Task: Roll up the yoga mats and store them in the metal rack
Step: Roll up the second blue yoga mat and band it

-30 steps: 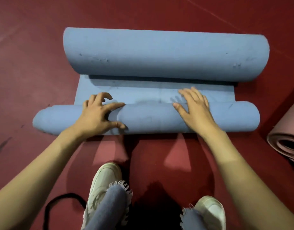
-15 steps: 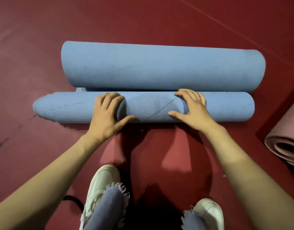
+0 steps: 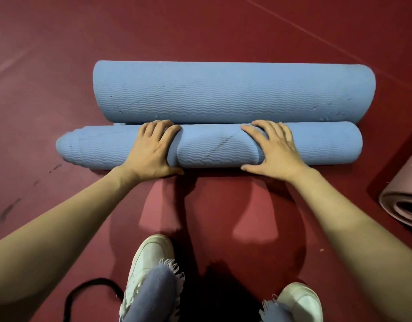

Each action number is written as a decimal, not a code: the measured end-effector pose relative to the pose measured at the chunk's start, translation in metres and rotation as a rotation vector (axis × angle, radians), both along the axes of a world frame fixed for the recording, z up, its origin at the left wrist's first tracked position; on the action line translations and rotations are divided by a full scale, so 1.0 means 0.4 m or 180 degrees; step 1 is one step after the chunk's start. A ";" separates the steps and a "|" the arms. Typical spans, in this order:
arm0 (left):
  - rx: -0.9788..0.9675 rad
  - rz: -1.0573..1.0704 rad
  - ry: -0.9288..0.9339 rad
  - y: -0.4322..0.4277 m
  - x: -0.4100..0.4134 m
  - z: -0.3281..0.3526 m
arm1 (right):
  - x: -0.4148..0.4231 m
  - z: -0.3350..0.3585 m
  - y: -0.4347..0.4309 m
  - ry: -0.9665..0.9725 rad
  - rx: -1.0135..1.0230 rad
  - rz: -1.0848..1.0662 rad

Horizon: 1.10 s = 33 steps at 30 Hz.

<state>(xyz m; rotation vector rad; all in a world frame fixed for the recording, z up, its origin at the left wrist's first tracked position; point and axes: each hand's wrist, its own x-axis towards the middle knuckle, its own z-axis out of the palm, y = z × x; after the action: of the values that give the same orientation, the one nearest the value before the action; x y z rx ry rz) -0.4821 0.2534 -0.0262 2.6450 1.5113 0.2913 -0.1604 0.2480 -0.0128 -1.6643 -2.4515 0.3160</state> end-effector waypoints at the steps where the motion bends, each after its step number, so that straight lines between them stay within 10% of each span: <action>1: 0.0008 -0.0002 0.0028 0.000 0.002 0.001 | 0.000 0.002 0.002 -0.0070 -0.0085 0.0029; 33: -0.0530 -0.0089 -0.0447 -0.192 -0.019 0.030 | 0.003 0.040 -0.200 0.0069 -0.0578 -0.0214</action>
<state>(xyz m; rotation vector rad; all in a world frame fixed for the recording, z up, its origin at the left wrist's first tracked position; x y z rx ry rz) -0.4898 0.1765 -0.0143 2.4597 1.3905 0.3262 -0.1594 0.1680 0.0031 -1.7984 -2.4077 0.5595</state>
